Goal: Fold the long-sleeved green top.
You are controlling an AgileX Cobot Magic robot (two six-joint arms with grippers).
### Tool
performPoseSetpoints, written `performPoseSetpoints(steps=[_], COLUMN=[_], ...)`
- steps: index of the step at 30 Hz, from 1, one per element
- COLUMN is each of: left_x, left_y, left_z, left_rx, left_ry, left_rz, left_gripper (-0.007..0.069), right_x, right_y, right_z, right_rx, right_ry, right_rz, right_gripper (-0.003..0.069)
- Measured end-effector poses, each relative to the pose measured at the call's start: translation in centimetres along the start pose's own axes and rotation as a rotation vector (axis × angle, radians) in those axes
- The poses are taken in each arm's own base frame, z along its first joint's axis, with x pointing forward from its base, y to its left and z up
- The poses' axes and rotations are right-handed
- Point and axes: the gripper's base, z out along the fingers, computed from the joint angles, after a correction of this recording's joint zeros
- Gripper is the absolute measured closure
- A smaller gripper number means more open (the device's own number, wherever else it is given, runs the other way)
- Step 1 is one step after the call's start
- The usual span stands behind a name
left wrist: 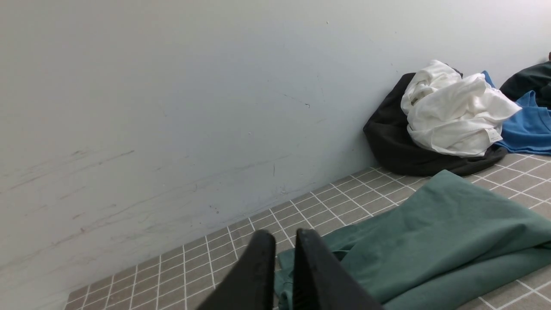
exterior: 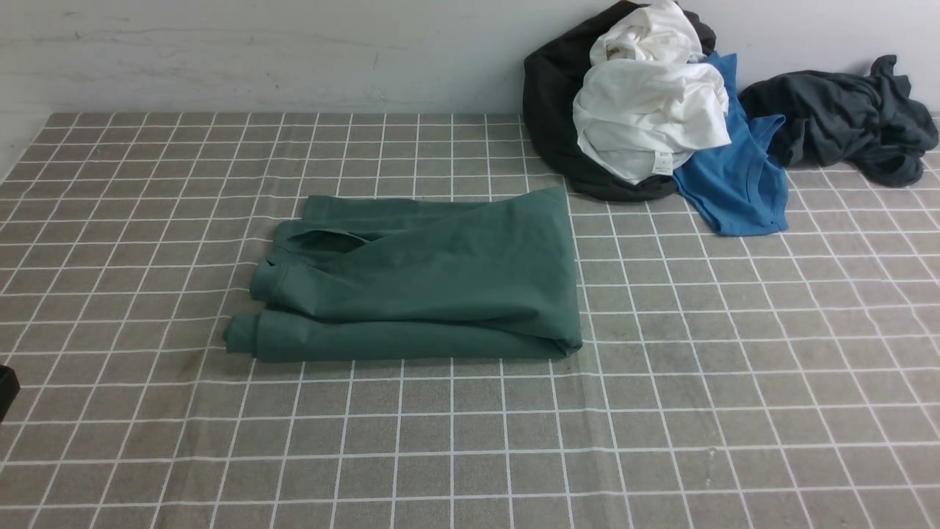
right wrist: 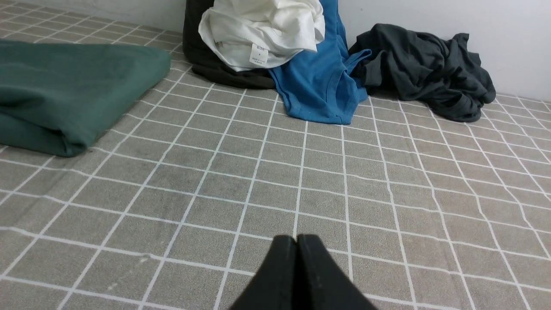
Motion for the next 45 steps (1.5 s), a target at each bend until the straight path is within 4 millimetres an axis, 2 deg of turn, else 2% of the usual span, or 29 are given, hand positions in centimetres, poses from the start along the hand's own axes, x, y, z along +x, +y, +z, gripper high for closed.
performPoseSetpoints(steps=[21,28,30,31,33,35,36,38,42,45], left_x=[0.2,3.2,5.6,5.7,7.3,7.8,8.6,9.4,9.5,9.5], left_y=[0.0,-0.3,-0.7,-0.7,-1.0,-1.2,-1.5,-1.8,-1.9,-1.9], left_z=[0.0,-0.7,-0.6,-0.6,-0.6,-0.7,-0.9,-1.1,-1.2,-1.2], left_rx=[-0.004,-0.089,-0.120,-0.123,-0.135,-0.132,-0.114,-0.094,-0.092,-0.093], left_ry=[-0.007,0.019,0.072,0.077,0.155,0.213,0.310,0.396,0.412,0.412], left_rz=[0.000,-0.006,-0.107,-0.111,-0.205,-0.225,-0.244,-0.253,-0.261,-0.263], left_gripper=[0.0570,0.0570,0.0570,0.0570,0.0570,0.0570,0.0570,0.0570,0.0570,0.0599], right_x=[0.0,0.0,0.0,0.0,0.0,0.0,0.0,0.0,0.0,0.0], right_y=[0.0,0.0,0.0,0.0,0.0,0.0,0.0,0.0,0.0,0.0], right_z=[0.0,0.0,0.0,0.0,0.0,0.0,0.0,0.0,0.0,0.0], right_rx=[-0.001,0.000,0.000,0.000,0.000,0.000,0.000,0.000,0.000,0.000], right_ry=[0.000,0.000,0.001,0.001,0.001,0.001,0.001,0.001,0.001,0.001], right_rz=[0.001,0.000,-0.002,-0.002,-0.004,-0.004,-0.004,-0.004,-0.005,-0.005], right_gripper=[0.0673,0.0673,0.0673,0.0673,0.0673,0.0673,0.0673,0.0673,0.0673,0.0673])
